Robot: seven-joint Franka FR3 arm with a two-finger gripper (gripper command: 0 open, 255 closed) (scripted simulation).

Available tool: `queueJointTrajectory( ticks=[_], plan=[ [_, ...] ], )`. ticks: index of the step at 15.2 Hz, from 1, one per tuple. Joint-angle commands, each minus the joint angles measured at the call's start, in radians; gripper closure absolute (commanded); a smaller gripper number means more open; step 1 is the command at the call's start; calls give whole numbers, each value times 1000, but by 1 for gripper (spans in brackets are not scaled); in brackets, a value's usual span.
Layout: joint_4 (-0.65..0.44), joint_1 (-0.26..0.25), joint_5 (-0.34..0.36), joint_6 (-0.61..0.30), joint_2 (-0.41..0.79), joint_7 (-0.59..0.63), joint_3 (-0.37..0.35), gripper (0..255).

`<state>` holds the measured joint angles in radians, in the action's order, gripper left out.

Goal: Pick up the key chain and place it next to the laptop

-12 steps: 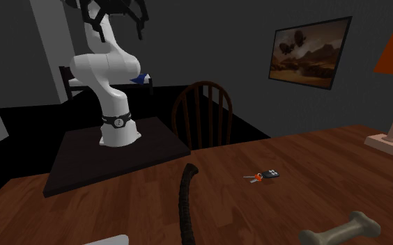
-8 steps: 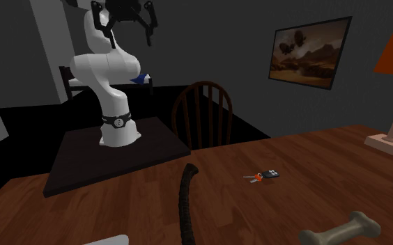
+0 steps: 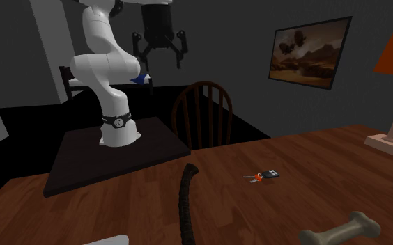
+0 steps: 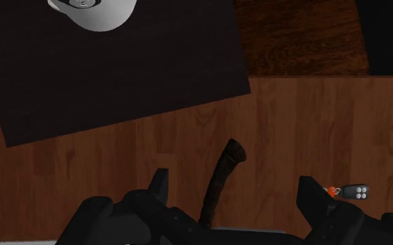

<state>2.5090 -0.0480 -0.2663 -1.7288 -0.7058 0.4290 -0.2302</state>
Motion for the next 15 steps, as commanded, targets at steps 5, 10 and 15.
queueJointTrajectory(
  ticks=[5, 10, 15],
  plan=[
    [22, -9, -65, -200, 132, 174, -151, 0],
    [-10, 8, -66, -366, 296, 331, -278, 0],
    [-80, 49, 20, -522, 503, 527, -400, 0]
  ],
)
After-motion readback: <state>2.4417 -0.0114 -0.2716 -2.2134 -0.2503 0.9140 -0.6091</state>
